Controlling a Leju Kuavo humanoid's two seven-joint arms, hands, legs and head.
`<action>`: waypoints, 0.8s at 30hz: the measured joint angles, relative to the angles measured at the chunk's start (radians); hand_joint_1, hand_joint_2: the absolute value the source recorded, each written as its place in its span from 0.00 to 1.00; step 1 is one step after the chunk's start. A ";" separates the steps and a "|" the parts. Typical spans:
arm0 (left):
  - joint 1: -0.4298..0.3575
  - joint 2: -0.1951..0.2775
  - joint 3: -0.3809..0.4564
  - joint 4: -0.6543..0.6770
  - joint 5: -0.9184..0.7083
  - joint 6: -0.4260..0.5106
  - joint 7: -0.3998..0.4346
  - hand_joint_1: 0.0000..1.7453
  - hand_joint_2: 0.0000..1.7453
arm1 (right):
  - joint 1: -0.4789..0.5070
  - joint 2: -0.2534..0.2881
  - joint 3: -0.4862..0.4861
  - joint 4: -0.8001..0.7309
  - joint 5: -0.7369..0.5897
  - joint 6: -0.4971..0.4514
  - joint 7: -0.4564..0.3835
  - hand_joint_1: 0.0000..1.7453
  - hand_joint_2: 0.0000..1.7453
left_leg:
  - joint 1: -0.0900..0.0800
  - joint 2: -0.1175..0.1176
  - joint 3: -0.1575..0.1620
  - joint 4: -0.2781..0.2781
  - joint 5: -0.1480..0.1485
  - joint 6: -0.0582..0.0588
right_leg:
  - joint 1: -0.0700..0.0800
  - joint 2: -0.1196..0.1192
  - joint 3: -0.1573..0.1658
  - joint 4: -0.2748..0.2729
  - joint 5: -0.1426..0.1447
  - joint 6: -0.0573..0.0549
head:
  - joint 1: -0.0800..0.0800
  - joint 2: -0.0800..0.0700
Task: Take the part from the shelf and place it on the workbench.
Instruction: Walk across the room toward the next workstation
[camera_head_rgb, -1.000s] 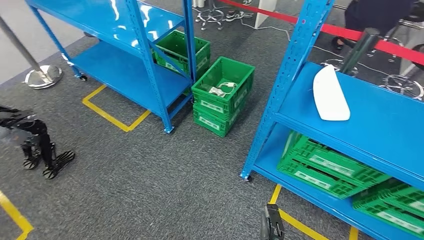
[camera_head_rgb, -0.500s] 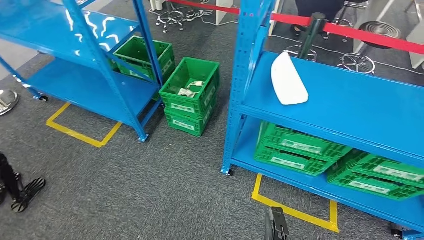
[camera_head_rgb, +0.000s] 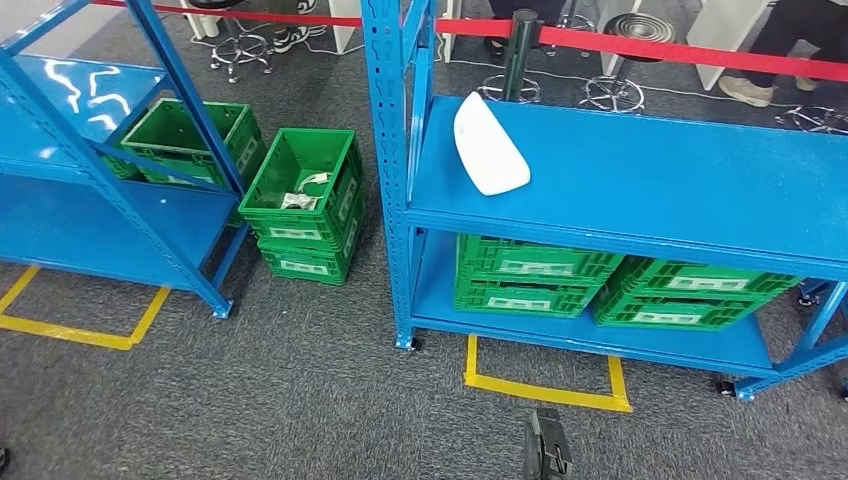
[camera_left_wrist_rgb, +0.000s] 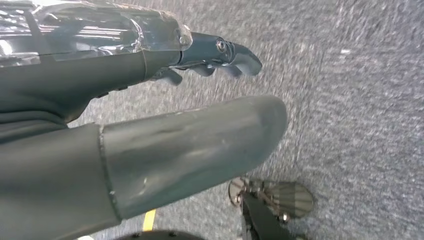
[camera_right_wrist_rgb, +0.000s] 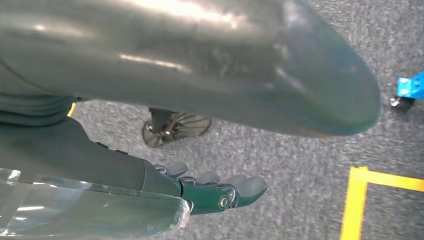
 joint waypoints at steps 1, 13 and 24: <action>0.000 -0.001 0.000 0.000 0.000 0.000 0.000 0.00 0.00 | 0.000 0.000 0.000 0.000 0.000 0.000 0.000 0.00 0.00 | 0.002 0.018 0.007 -0.011 0.003 0.002 | 0.001 -0.023 -0.010 0.017 -0.013 0.006 | 0.004 0.000; -0.003 -0.007 0.000 0.000 0.000 -0.002 0.002 0.00 0.00 | 0.002 -0.004 0.000 0.000 -0.004 -0.003 0.000 0.00 0.00 | -0.005 0.185 0.042 -0.011 -0.035 -0.033 | -0.005 -0.194 -0.005 0.004 0.006 0.017 | 0.037 0.000; -0.001 -0.007 -0.001 0.000 0.000 -0.002 0.006 0.00 0.00 | 0.002 -0.006 0.001 0.000 -0.005 -0.003 -0.003 0.00 0.00 | 0.000 0.062 -0.088 0.199 -0.075 -0.031 | 0.007 -0.076 0.004 0.006 0.000 -0.026 | -0.003 0.000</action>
